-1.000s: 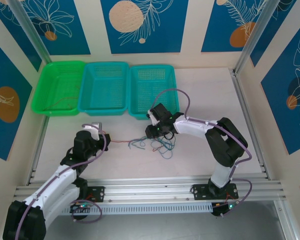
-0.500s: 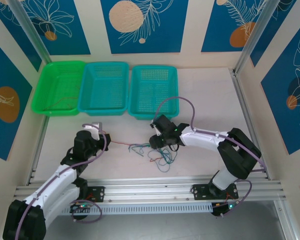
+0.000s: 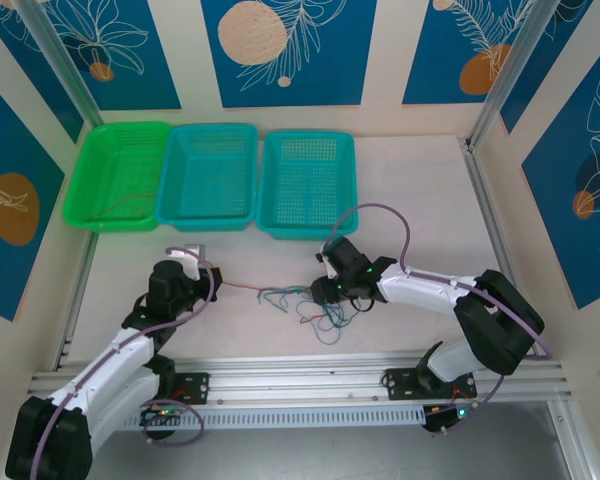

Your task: Untangle the cables

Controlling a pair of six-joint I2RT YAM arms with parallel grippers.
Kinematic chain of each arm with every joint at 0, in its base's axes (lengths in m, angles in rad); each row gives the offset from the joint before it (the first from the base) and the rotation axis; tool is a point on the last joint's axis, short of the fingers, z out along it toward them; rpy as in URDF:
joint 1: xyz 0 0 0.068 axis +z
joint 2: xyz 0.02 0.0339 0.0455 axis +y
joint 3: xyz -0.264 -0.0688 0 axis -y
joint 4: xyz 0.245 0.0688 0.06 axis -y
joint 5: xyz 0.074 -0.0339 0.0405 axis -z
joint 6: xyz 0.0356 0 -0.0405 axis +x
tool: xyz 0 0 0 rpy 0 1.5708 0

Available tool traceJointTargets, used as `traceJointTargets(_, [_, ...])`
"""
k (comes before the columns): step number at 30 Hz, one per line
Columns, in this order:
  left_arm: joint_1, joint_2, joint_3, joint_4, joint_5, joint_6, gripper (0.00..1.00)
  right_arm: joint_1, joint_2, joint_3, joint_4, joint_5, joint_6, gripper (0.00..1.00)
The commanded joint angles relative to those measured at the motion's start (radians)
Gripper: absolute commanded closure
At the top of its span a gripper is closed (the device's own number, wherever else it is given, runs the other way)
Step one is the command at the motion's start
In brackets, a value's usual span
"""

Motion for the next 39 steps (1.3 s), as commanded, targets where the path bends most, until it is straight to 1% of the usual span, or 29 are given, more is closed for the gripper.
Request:
traceJointTargets(1, [-0.003,-0.004,-0.004,0.024,0.018,0.01,1.0,-0.017,0.014,-0.007,-0.007,-0.012,0.054,0.6])
traceJointTargets(3, [-0.003,-0.007,-0.004,0.024,0.018,0.01,1.0,-0.039,0.028,-0.007,-0.016,-0.006,0.066,0.62])
traceJointTargets(5, [-0.003,-0.007,-0.004,0.023,0.018,0.01,1.0,-0.039,0.04,-0.006,-0.004,-0.027,0.047,0.64])
traceJointTargets(7, [-0.003,-0.006,-0.004,0.022,0.017,0.01,1.0,-0.023,0.061,0.007,-0.002,-0.04,0.031,0.64])
traceJointTargets(11, [-0.004,-0.003,-0.005,0.024,0.018,0.008,1.0,0.025,0.118,0.052,-0.029,-0.003,0.016,0.64])
traceJointTargets(15, [-0.005,-0.005,-0.005,0.02,0.018,0.012,1.0,0.031,0.134,0.059,-0.019,-0.003,0.033,0.63])
traceJointTargets(19, [-0.005,-0.001,-0.01,0.026,0.016,0.012,1.0,0.031,0.104,0.049,-0.003,-0.045,0.024,0.62])
traceJointTargets(22, [-0.003,0.003,-0.01,0.032,0.016,0.01,1.0,0.037,0.112,0.055,-0.018,-0.068,0.008,0.61])
traceJointTargets(26, [-0.006,0.009,-0.013,0.041,0.015,0.007,1.0,0.06,0.139,0.059,-0.002,-0.166,-0.007,0.57])
traceJointTargets(30, [-0.007,0.012,-0.017,0.046,0.014,0.004,1.0,0.074,0.183,0.079,-0.021,-0.138,0.003,0.57])
traceJointTargets(32, [-0.007,0.011,-0.016,0.044,0.013,0.004,1.0,0.076,0.204,0.088,-0.023,-0.148,0.003,0.58])
traceJointTargets(33, [-0.007,0.01,-0.017,0.041,0.013,0.004,1.0,0.08,0.213,0.092,-0.023,-0.151,0.002,0.59])
traceJointTargets(35, [-0.007,0.004,-0.017,0.034,0.011,0.004,1.0,0.093,0.227,0.104,-0.044,-0.108,0.009,0.63])
traceJointTargets(39, [-0.006,-0.012,-0.022,0.026,-0.002,0.002,1.0,0.143,0.26,0.149,-0.172,0.168,0.021,0.69])
